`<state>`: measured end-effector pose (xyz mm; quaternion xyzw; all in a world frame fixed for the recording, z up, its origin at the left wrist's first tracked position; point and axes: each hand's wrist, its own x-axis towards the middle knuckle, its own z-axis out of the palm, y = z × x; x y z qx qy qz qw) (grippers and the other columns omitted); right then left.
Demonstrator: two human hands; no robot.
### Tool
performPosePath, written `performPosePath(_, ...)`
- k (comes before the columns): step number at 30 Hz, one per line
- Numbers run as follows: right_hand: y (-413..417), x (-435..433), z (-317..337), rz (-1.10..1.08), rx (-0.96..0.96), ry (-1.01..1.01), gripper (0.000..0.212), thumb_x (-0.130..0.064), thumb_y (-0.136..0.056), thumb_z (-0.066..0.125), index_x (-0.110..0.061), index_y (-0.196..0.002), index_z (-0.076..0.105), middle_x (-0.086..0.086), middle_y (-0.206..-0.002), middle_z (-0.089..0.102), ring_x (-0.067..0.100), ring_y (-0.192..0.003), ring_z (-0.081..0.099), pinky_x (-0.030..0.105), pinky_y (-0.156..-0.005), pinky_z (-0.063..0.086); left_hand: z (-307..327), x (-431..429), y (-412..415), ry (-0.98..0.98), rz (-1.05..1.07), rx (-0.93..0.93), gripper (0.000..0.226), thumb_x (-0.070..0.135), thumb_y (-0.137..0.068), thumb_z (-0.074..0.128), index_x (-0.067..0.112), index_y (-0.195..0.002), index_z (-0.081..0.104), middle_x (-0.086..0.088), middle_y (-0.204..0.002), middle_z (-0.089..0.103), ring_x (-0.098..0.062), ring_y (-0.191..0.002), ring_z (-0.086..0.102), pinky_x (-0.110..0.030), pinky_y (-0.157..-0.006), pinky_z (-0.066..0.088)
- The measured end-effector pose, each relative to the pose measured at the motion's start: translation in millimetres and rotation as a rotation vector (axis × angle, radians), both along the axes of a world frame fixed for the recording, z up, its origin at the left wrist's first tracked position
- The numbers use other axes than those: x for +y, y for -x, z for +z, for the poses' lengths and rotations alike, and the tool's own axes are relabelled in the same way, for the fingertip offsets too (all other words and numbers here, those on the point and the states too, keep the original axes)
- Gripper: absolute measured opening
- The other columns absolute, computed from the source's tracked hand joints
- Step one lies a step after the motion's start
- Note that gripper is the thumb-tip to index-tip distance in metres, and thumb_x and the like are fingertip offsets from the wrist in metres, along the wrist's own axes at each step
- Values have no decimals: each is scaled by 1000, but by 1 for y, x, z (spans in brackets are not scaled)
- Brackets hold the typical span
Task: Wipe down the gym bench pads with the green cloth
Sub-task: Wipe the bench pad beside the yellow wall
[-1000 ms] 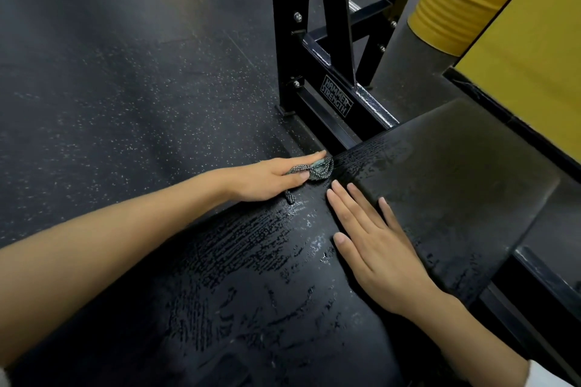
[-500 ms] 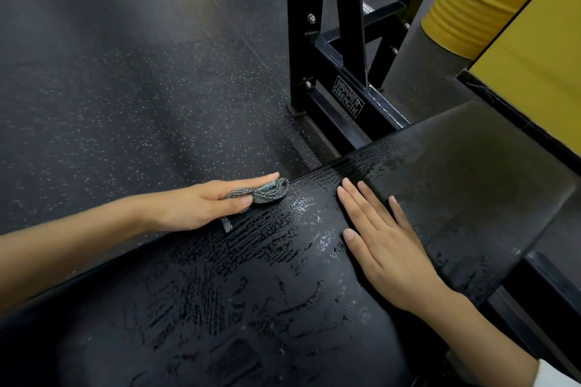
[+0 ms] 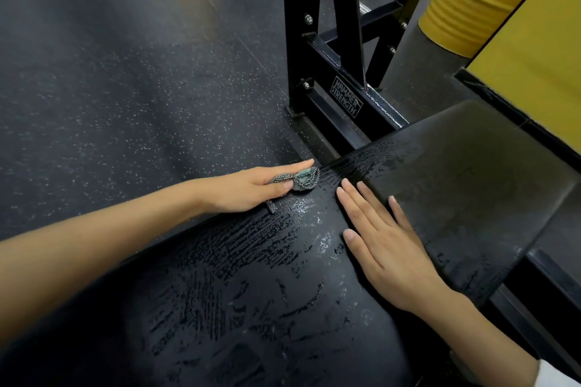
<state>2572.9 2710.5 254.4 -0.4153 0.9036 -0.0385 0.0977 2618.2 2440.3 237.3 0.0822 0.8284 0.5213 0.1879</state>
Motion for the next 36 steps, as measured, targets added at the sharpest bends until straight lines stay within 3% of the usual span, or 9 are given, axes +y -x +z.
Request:
performPosePath(7, 0, 1, -1, 3, -3, 16, 61, -53, -95, -3, -36, -154, -10, -25, -157, -21, -4, -142, -26, 37, -118, -13, -6, 4, 6, -8, 35, 41, 54, 37, -102, 36, 37, -154, 21, 28, -158, 20, 16, -142, 17, -7, -115, 13)
performPosePath(13, 0, 1, -1, 18, -9, 30, 62, -51, -96, -3, -33, -155, -10, -22, -158, -21, -3, -142, -27, 38, -118, -14, -3, 5, 7, -29, 39, 7, 49, 38, -102, 37, 46, -149, 24, 33, -155, 24, 16, -142, 19, -7, -115, 15)
performPosePath(20, 1, 4, -7, 35, 6, 77, 61, -49, -98, 2, -30, -156, -6, -21, -160, -17, 1, -145, -22, 38, -117, -12, -6, 6, 7, -63, 77, -24, 51, 33, -102, 40, 36, -152, 28, 29, -156, 27, 12, -143, 22, -12, -118, 17)
performPosePath(27, 3, 5, -10, 56, -18, 120, 59, -48, -100, 8, -32, -156, -4, -21, -161, -14, 3, -148, -15, 40, -117, -9, -2, -1, -6, -119, 110, -126, 51, 36, -100, 42, 42, -149, 31, 34, -151, 33, 12, -141, 28, -11, -115, 21)
performPosePath(36, 2, 4, -10, 46, 13, 71, 59, -42, -102, 14, -25, -157, 3, -14, -164, -6, 8, -150, -7, 40, -118, -7, 9, -16, -38, -115, 148, -233, 49, 44, -96, 45, 56, -142, 34, 36, -151, 32, 13, -141, 26, -25, -120, 21)
